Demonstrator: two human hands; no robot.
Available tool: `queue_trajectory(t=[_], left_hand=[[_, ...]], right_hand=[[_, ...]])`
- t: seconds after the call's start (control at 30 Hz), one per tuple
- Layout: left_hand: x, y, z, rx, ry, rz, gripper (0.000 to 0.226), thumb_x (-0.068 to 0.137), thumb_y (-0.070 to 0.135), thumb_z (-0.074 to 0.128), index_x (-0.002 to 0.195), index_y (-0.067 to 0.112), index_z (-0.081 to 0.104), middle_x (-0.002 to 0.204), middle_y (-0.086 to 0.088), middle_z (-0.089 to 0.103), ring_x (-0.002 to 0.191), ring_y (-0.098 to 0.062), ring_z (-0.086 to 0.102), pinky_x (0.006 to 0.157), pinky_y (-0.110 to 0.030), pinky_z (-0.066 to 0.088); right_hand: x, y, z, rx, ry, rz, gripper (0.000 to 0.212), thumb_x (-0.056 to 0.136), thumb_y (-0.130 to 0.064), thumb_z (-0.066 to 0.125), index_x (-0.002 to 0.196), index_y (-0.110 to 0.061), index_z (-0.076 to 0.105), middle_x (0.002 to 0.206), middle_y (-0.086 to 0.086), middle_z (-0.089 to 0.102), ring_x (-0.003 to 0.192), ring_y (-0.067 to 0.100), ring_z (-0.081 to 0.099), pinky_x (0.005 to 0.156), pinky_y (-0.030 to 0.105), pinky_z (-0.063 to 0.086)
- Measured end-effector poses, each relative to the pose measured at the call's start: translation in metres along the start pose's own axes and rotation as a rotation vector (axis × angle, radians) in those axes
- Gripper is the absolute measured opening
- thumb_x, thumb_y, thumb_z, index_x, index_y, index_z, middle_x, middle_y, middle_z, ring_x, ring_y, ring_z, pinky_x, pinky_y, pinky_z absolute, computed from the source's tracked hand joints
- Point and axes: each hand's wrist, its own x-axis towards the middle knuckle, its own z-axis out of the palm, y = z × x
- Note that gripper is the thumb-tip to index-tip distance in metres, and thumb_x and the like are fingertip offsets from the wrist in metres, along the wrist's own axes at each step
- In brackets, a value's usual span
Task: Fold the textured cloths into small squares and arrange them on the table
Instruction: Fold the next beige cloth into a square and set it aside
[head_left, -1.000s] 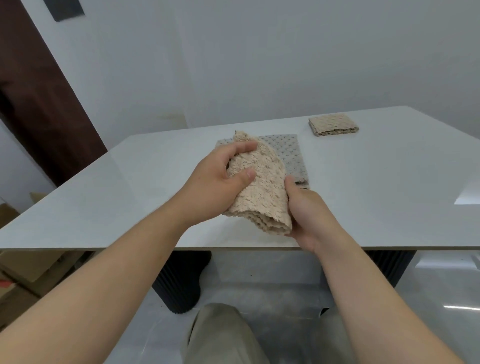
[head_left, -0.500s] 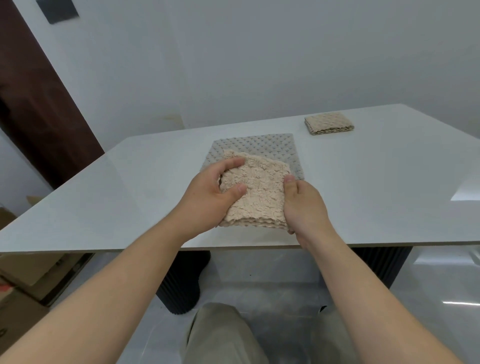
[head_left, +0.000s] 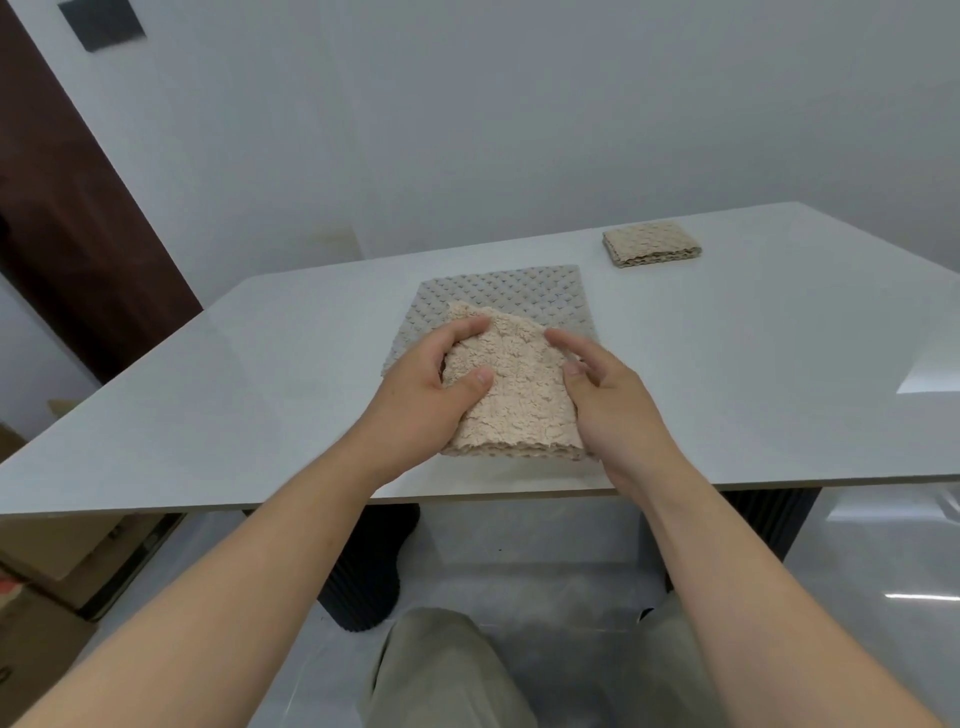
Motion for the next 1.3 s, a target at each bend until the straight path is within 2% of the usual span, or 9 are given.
queue_trajectory(t=[0.2, 0.3, 0.4, 0.47, 0.6, 0.7, 0.8, 1.1, 1.3], left_hand=[[0.008, 0.000, 0.012, -0.025, -0.018, -0.047, 0.051, 0.097, 0.021, 0.068, 0.144, 0.037, 0.054, 0.138, 0.017, 0.059, 0.124, -0.022, 0.062, 0.108, -0.040, 0.050], [0.017, 0.002, 0.030, -0.012, -0.033, -0.049, 0.054, 0.098, 0.020, 0.068, 0.148, 0.033, 0.051, 0.144, 0.013, 0.056, 0.113, -0.005, 0.060, 0.088, -0.006, 0.049], [0.029, 0.007, 0.055, -0.010, -0.078, -0.067, 0.057, 0.099, 0.019, 0.066, 0.151, 0.028, 0.047, 0.143, 0.015, 0.051, 0.082, 0.016, 0.055, 0.059, 0.006, 0.037], [0.039, 0.012, 0.074, -0.023, -0.099, -0.081, 0.059, 0.100, 0.018, 0.065, 0.154, 0.025, 0.043, 0.136, 0.014, 0.050, 0.063, 0.021, 0.053, 0.055, 0.005, 0.036], [0.066, 0.025, 0.113, 0.025, -0.138, -0.081, 0.061, 0.100, 0.021, 0.064, 0.156, 0.025, 0.039, 0.156, 0.009, 0.042, 0.083, 0.014, 0.057, 0.064, 0.004, 0.038], [0.091, 0.033, 0.142, 0.056, -0.167, -0.057, 0.063, 0.100, 0.022, 0.064, 0.157, 0.023, 0.037, 0.158, 0.007, 0.042, 0.114, 0.001, 0.059, 0.088, -0.006, 0.039], [0.121, 0.037, 0.168, 0.084, -0.169, -0.037, 0.065, 0.099, 0.024, 0.065, 0.158, 0.020, 0.036, 0.160, 0.003, 0.040, 0.146, -0.016, 0.039, 0.111, -0.023, 0.028], [0.202, 0.038, 0.224, 0.109, -0.137, -0.129, 0.067, 0.095, 0.027, 0.071, 0.155, 0.020, 0.042, 0.155, -0.001, 0.047, 0.139, -0.020, 0.048, 0.114, -0.029, 0.035], [0.228, 0.024, 0.239, 0.129, -0.131, -0.152, 0.064, 0.093, 0.025, 0.073, 0.152, 0.019, 0.046, 0.150, -0.001, 0.051, 0.134, -0.018, 0.051, 0.108, -0.025, 0.036]], right_hand=[[0.003, -0.005, -0.017, 0.043, 0.014, 0.012, 0.037, 0.106, -0.020, 0.050, 0.141, -0.031, 0.059, 0.144, -0.014, 0.055, 0.133, 0.001, 0.049, 0.113, 0.028, 0.042], [0.008, -0.010, -0.037, -0.047, 0.060, -0.021, 0.038, 0.107, -0.020, 0.049, 0.143, -0.029, 0.057, 0.141, -0.016, 0.055, 0.125, -0.001, 0.054, 0.096, 0.013, 0.046], [0.018, -0.005, -0.062, -0.123, 0.072, -0.002, 0.039, 0.108, -0.018, 0.047, 0.144, -0.029, 0.055, 0.134, -0.008, 0.061, 0.060, -0.008, 0.059, 0.049, 0.012, 0.043], [0.025, -0.001, -0.079, -0.172, 0.085, 0.013, 0.040, 0.108, -0.016, 0.046, 0.144, -0.030, 0.055, 0.113, -0.003, 0.067, 0.035, -0.001, 0.041, 0.039, 0.015, 0.035], [0.047, 0.000, -0.118, -0.297, 0.117, 0.038, 0.041, 0.107, -0.012, 0.044, 0.145, -0.025, 0.055, 0.115, -0.002, 0.064, 0.033, -0.001, 0.042, 0.037, 0.015, 0.035], [0.070, 0.000, -0.147, -0.396, 0.121, 0.061, 0.042, 0.107, -0.010, 0.043, 0.145, -0.022, 0.055, 0.076, -0.003, 0.060, 0.031, 0.002, 0.035, 0.035, 0.018, 0.033], [0.101, -0.001, -0.172, -0.541, 0.106, 0.078, 0.043, 0.107, -0.011, 0.041, 0.146, -0.023, 0.054, 0.082, -0.005, 0.060, 0.038, 0.005, 0.043, 0.038, 0.022, 0.037], [0.189, 0.013, -0.217, -0.785, 0.054, 0.080, 0.049, 0.101, -0.004, 0.040, 0.145, -0.021, 0.056, 0.068, -0.004, 0.054, 0.053, 0.017, 0.047, 0.050, 0.024, 0.041], [0.209, 0.038, -0.224, -0.920, 0.050, 0.061, 0.045, 0.103, -0.011, 0.043, 0.146, -0.021, 0.054, 0.145, 0.004, 0.057, 0.131, 0.025, 0.054, 0.107, 0.028, 0.038]])
